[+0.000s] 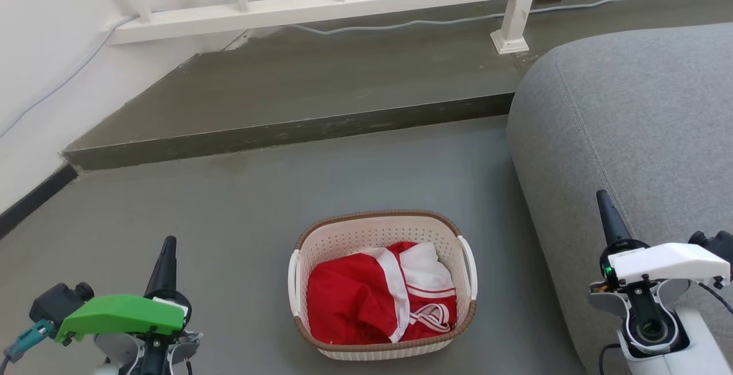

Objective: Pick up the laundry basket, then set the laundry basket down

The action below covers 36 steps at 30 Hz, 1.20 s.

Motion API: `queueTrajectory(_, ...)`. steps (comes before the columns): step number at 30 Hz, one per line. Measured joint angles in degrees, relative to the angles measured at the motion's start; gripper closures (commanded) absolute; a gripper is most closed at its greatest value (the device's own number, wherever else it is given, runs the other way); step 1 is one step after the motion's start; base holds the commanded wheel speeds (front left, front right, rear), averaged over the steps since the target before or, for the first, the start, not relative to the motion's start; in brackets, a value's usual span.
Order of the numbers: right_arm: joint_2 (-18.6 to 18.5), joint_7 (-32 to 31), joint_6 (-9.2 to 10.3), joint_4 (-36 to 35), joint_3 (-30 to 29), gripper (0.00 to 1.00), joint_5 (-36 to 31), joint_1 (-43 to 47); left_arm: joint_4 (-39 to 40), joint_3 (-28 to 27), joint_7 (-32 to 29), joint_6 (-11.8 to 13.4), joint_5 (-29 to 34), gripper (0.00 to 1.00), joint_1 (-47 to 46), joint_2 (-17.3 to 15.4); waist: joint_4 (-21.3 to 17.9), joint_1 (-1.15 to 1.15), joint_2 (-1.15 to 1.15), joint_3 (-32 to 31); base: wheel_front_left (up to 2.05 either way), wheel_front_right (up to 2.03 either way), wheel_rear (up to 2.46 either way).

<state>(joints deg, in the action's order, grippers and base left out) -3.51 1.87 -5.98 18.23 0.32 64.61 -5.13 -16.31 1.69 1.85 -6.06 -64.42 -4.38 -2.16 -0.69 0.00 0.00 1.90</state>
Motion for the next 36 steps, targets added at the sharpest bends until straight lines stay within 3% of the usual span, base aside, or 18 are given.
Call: queueTrajectory(36, 0.81, -6.54, -0.56, -1.54, -6.5, 1.0, 23.59, 0.01, 0.19, -4.88, -6.42, -0.57, -24.04, 1.0, -0.01, -0.04, 0.6, 0.0, 0.0, -1.52, 0.0, 0.0, 0.0)
